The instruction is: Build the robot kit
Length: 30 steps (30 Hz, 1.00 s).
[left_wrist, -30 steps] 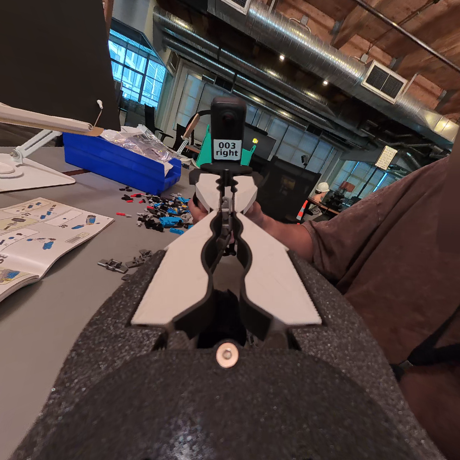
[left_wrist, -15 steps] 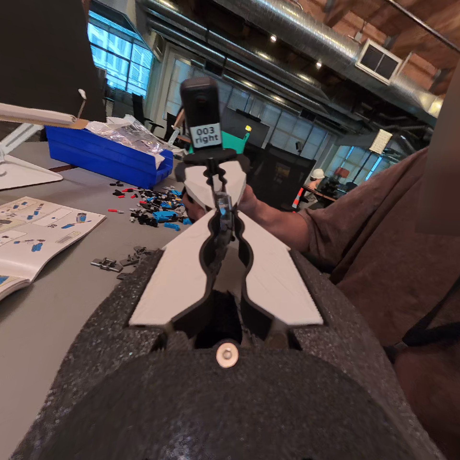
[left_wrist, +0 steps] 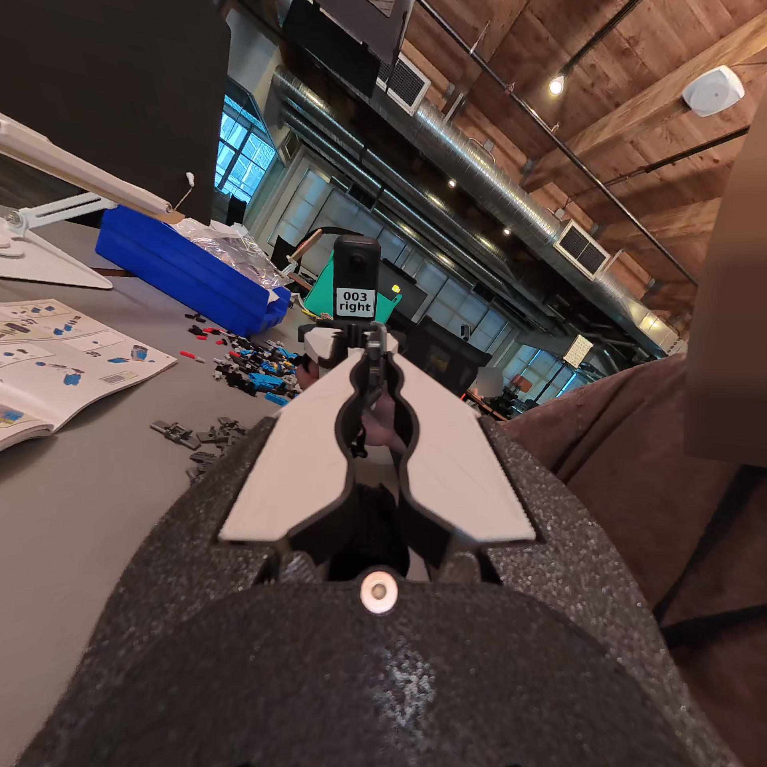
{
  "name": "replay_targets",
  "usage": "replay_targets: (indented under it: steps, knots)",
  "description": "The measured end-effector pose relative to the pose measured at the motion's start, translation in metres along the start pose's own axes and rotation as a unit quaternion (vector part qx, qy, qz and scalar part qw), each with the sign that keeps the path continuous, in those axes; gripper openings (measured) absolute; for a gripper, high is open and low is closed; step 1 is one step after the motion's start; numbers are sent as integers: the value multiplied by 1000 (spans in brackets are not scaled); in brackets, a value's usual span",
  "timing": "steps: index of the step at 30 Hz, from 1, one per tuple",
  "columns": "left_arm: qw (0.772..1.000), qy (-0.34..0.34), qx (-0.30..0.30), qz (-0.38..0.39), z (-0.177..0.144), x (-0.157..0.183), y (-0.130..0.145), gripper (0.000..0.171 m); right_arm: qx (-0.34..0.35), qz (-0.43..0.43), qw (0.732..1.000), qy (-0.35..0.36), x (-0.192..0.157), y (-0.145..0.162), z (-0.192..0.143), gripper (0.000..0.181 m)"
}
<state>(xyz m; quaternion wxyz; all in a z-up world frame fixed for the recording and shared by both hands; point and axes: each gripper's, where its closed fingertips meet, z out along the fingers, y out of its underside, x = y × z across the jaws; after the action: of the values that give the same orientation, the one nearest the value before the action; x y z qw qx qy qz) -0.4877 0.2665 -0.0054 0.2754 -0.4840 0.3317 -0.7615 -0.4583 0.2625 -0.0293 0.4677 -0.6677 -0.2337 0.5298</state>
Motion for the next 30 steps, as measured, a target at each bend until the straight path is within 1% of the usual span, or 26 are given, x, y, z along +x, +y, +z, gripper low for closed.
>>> replay_targets:
  steps: [4,6,7,8,9,10,11,12,15,17,20,24,25,28,30]
  knots:
    - [1000,-16,5,10,-3,-3,-3,7,20,-4,1000,19,6,-5,-4,17]
    - [999,-34,10,32,-8,-5,-10,6,9,-5,999,31,9,-2,-5,15]
    - [998,-45,15,46,-12,-6,-14,6,-18,-6,999,47,14,6,-5,11]
    - [996,-56,21,59,-17,-7,-20,7,-63,-12,996,60,17,19,-3,4]
    - [995,-65,23,70,-21,-8,-26,7,-125,-30,990,62,17,38,-2,3]
    - [994,-71,24,80,-25,-7,-30,7,-193,-54,977,76,20,58,-2,5]
    - [992,-78,26,91,-30,-7,-35,7,-245,-81,961,96,24,74,-3,10]
    - [991,-83,28,102,-33,-7,-40,7,-279,-105,949,107,25,85,-5,9]
    - [987,-96,27,125,-40,-6,-47,7,-322,-148,927,124,28,101,-5,9]
    - [986,-102,27,132,-42,-7,-48,7,-348,-143,918,126,30,113,-3,14]
    - [986,-103,23,130,-41,-9,-46,7,-377,-150,906,124,32,132,1,17]
    - [987,-99,13,127,-38,-12,-39,8,-378,-175,900,129,32,136,9,17]
    - [987,-99,12,128,-37,-12,-38,10,-378,-174,900,129,32,137,10,17]
    - [988,-92,11,121,-35,-12,-36,8,-380,-167,902,118,27,138,10,18]
    - [989,-89,13,117,-35,-11,-36,7,-353,-165,916,93,17,131,15,18]
